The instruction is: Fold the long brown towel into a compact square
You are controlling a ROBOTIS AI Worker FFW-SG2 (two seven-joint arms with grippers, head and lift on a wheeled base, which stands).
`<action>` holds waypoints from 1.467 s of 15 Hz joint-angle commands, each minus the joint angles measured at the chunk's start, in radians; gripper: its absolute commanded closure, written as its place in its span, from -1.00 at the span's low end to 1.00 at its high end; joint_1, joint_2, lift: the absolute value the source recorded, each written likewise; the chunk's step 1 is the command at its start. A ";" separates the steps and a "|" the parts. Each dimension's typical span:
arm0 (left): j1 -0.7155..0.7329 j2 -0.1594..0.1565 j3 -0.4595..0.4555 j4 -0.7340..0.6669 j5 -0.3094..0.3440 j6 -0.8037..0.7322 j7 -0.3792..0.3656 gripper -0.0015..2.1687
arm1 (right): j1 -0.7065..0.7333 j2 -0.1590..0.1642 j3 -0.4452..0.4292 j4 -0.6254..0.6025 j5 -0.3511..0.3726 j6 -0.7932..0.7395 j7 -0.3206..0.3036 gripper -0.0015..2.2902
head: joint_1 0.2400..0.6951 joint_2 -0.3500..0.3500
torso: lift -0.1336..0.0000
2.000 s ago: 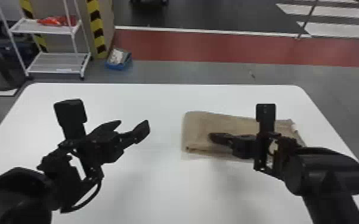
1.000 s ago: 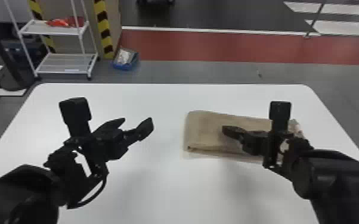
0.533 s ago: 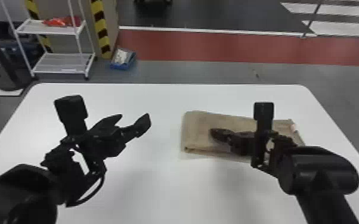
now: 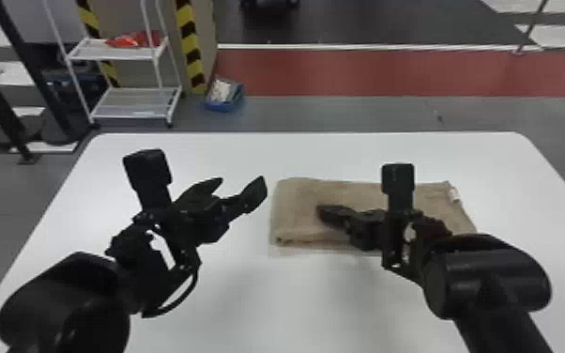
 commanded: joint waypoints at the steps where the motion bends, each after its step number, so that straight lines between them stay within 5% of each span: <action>1: 0.001 0.000 -0.002 0.006 0.000 0.000 0.000 -0.85 | 0.005 0.032 0.030 0.002 0.001 -0.039 -0.014 0.81 | 1.00 0.13 | -0.80; 7: 0.014 0.002 -0.003 0.010 0.000 -0.009 0.000 -0.85 | 0.102 0.046 0.024 -0.141 -0.011 -0.088 -0.077 0.79 | 1.00 0.27 | -0.80; 9: 0.026 0.002 -0.008 0.010 -0.008 -0.031 0.000 -0.85 | 0.148 0.023 -0.057 -0.237 -0.053 -0.076 -0.045 0.29 | 1.00 0.25 | -0.80; 11: 0.029 0.002 -0.026 0.016 -0.047 -0.077 0.003 -0.85 | 0.194 -0.063 -0.149 -0.314 -0.131 -0.067 -0.008 -0.78 | 1.00 0.18 | -0.80; 12: 0.029 -0.002 -0.040 0.022 -0.067 -0.114 0.003 -0.85 | 0.212 -0.095 -0.197 -0.339 -0.148 -0.039 -0.005 -0.99 | 1.00 0.13 | -0.80; 15: -0.011 -0.011 -0.167 0.087 -0.166 -0.261 0.020 -0.77 | 0.287 -0.170 -0.393 -0.348 -0.312 -0.008 0.028 -0.96 | 1.00 -0.24 | -0.80; 20: -0.183 -0.094 -0.394 0.397 -0.262 -0.466 0.092 -0.56 | 0.372 -0.190 -0.563 -0.365 -0.330 0.093 0.016 -0.94 | 1.00 -0.85 | -0.80; 22: -0.198 -0.106 -0.416 0.441 -0.267 -0.488 0.117 0.27 | 0.379 -0.192 -0.589 -0.366 -0.321 0.093 0.018 -0.92 | 1.00 -0.97 | -0.80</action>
